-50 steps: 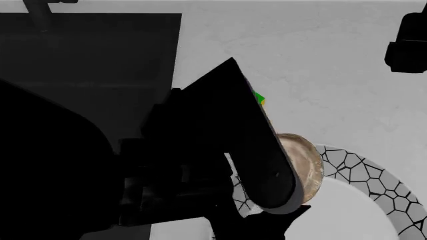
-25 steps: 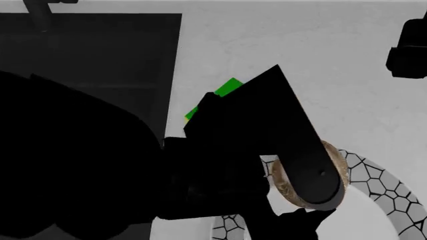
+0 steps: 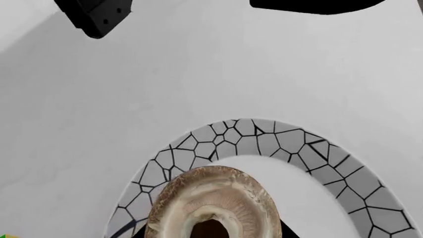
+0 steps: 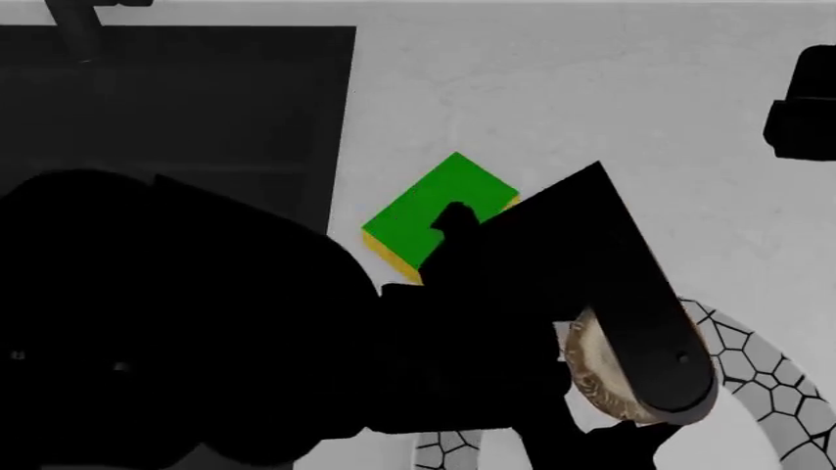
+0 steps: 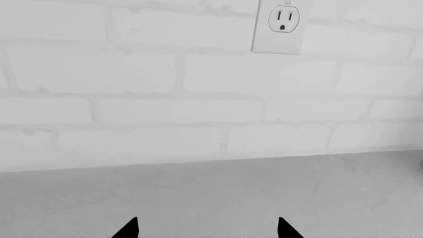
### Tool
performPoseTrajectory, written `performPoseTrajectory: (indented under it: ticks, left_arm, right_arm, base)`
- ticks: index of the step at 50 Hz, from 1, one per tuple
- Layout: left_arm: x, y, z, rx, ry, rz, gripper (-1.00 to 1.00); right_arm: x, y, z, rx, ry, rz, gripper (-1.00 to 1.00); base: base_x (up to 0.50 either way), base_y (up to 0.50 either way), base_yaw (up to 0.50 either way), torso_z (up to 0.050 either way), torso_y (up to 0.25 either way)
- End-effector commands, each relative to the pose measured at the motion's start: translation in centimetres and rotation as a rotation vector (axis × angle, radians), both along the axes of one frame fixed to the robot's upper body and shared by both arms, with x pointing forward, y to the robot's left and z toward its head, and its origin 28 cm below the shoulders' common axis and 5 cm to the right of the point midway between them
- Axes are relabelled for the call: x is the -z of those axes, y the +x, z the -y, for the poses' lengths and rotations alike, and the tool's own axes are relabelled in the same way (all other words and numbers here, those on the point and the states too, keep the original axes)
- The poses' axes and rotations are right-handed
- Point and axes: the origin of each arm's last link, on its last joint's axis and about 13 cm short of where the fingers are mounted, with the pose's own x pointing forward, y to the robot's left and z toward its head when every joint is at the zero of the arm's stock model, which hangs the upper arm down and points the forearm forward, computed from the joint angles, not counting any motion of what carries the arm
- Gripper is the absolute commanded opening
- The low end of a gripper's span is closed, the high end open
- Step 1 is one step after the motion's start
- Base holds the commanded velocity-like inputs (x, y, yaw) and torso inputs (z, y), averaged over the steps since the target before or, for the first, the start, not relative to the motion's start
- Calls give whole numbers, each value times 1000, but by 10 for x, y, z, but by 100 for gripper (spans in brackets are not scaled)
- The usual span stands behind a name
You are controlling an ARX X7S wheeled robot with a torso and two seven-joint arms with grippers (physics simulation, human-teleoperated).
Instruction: Pick the mushroom from the sink and place it on the plate located on the counter
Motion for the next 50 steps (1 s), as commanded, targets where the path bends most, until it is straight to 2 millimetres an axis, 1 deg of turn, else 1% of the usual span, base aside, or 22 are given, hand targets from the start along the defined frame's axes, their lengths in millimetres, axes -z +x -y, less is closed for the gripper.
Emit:
performPoseTrajectory:
  ticks: [1,23,50]
  left_arm:
    - [6,1,8,12,10,-8,-100]
    - [15,-6,19,55,19,-11,-100]
    - [23,-7,23,66,26,-25,-100]
  right_arm:
    - [2,1,1,2,3,-3,100]
    - [5,-2,4,7,16,1,100]
    - [7,-4,6,10,23,2,100]
  base:
    - [0,0,0,0,0]
    - [0,0,0,0,0]
    - [0,0,0,0,1]
